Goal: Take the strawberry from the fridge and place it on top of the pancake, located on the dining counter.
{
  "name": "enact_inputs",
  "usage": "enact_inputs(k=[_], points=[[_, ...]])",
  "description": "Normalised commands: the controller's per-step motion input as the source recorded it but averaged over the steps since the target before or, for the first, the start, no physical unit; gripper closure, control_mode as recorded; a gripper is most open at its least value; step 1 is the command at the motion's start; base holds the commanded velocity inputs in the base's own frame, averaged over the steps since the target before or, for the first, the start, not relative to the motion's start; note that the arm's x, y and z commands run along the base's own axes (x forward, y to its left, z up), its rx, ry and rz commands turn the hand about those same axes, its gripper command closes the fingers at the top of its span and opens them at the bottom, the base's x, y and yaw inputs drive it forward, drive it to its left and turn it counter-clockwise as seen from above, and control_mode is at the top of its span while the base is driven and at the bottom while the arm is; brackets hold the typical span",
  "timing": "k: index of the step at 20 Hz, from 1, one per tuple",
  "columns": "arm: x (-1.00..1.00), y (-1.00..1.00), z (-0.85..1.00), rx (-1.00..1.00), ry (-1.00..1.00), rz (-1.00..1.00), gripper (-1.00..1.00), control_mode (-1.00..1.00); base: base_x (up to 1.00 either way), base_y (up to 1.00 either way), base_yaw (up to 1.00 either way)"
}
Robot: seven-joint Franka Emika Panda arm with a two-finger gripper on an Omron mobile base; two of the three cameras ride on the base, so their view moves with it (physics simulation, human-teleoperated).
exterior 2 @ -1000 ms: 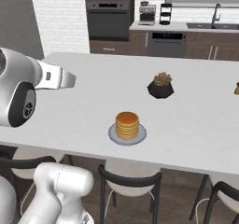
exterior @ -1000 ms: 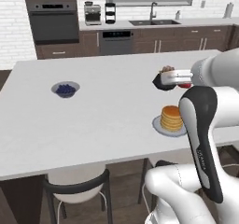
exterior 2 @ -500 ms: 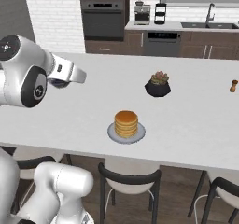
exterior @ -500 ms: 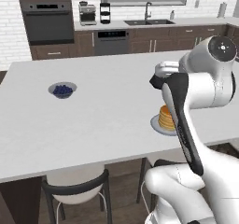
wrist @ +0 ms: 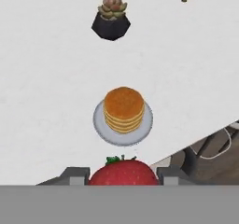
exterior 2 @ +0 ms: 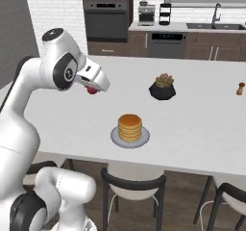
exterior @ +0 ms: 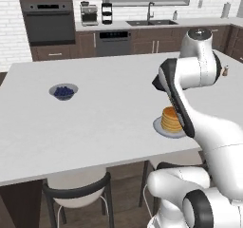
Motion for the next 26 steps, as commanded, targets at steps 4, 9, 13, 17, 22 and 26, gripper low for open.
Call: enact_inputs(k=[4,9,13,17,22,26], points=[[0.18,-0.42,-0.52,0.13,0.18,-0.04,1.0,-1.0,0.0,0.0,0.0],[0.05,-0.49,-0.67,0.13,0.14,-0.01,1.0,-1.0,0.0,0.0,0.0],[0.01,-0.39,-0.71,0.07,0.03,0.0,1.0,-1.0,0.0,0.0,0.0],[0.39,-0.08,-0.35,0.02,0.14,0.0,1.0,-1.0,0.0,0.0,0.0],[0.71,0.0,-0.13,0.0,0.21,0.0,1.0,-1.0,0.0,0.0,0.0],[0.46,-0.01,-0.27,0.0,0.06,0.0,1.0,-1.0,0.0,0.0,0.0]])
